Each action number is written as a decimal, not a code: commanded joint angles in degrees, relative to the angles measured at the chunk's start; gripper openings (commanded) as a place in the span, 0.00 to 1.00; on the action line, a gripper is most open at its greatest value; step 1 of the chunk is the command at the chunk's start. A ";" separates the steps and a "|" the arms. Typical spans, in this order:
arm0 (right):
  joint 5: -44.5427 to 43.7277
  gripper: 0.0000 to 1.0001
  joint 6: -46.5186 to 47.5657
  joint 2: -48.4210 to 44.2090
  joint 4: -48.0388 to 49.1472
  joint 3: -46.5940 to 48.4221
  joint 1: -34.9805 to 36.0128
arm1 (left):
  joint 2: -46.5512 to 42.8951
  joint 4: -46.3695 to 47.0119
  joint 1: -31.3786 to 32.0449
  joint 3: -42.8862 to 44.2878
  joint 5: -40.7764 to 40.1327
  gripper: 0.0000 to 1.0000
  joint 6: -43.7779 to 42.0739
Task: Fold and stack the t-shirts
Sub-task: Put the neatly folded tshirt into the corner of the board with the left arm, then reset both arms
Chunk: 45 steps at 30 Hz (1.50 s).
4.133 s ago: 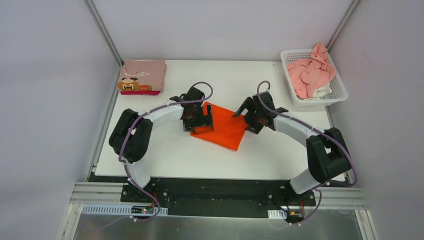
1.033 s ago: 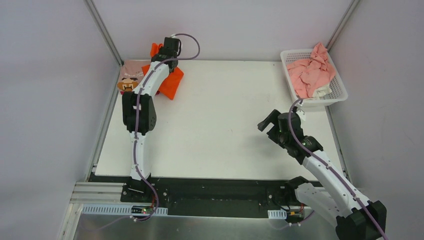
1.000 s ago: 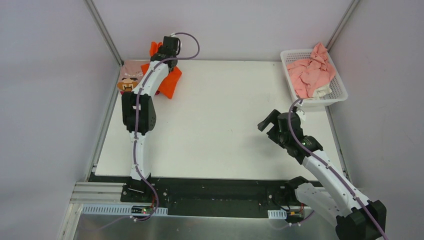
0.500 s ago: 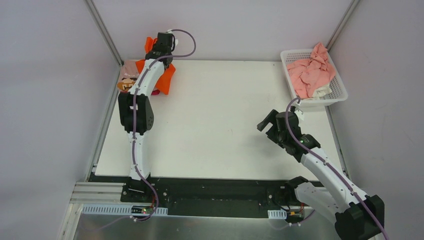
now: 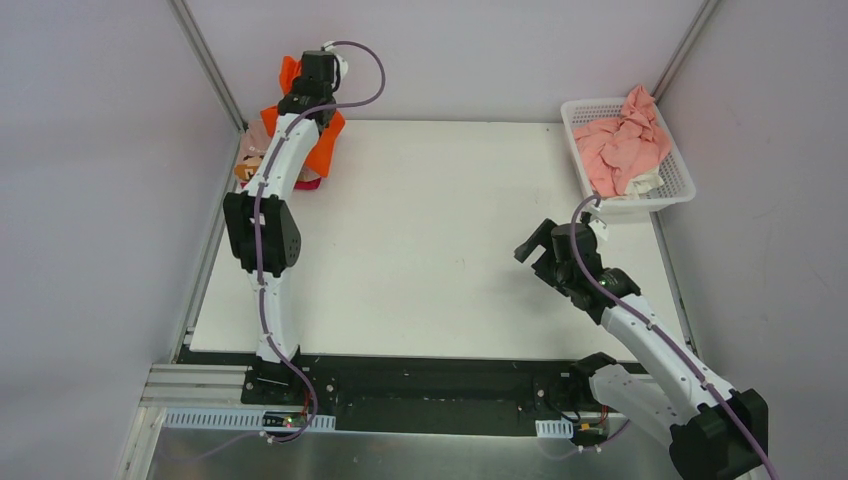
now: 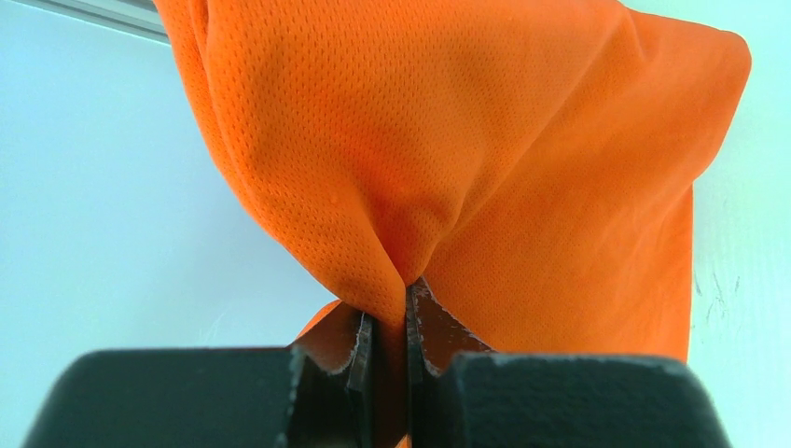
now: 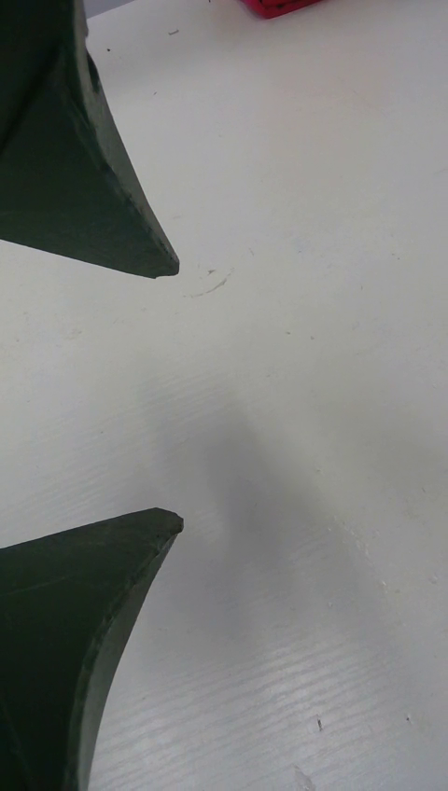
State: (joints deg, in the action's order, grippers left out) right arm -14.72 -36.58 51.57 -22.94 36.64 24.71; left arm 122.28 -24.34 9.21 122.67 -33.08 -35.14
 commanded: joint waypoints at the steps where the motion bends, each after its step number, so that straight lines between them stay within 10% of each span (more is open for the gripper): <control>1: -1.72 0.99 0.37 0.50 0.72 1.37 -0.20 | -2.14 0.98 -2.66 1.00 1.94 0.00 1.06; 23: -4.33 0.99 0.10 0.48 -0.71 2.12 -0.18 | 11.49 1.88 -11.76 8.50 10.78 0.00 3.38; 27: -5.02 0.99 0.19 0.34 -1.43 2.72 -0.17 | 11.78 1.90 -12.24 7.60 10.05 0.23 3.14; 32: -4.91 0.99 0.36 0.70 -1.93 3.53 -0.03 | 10.82 2.68 -12.96 7.57 7.68 0.96 3.40; 45: -2.96 0.99 0.31 -0.74 -3.94 5.15 -0.02 | -7.40 1.28 -13.25 -2.72 9.37 0.99 21.15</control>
State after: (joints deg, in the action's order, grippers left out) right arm -17.89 -36.58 52.18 -25.12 38.44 24.71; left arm 127.07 -23.18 -3.49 122.91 -24.69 -25.08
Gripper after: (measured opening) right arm 0.990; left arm 0.989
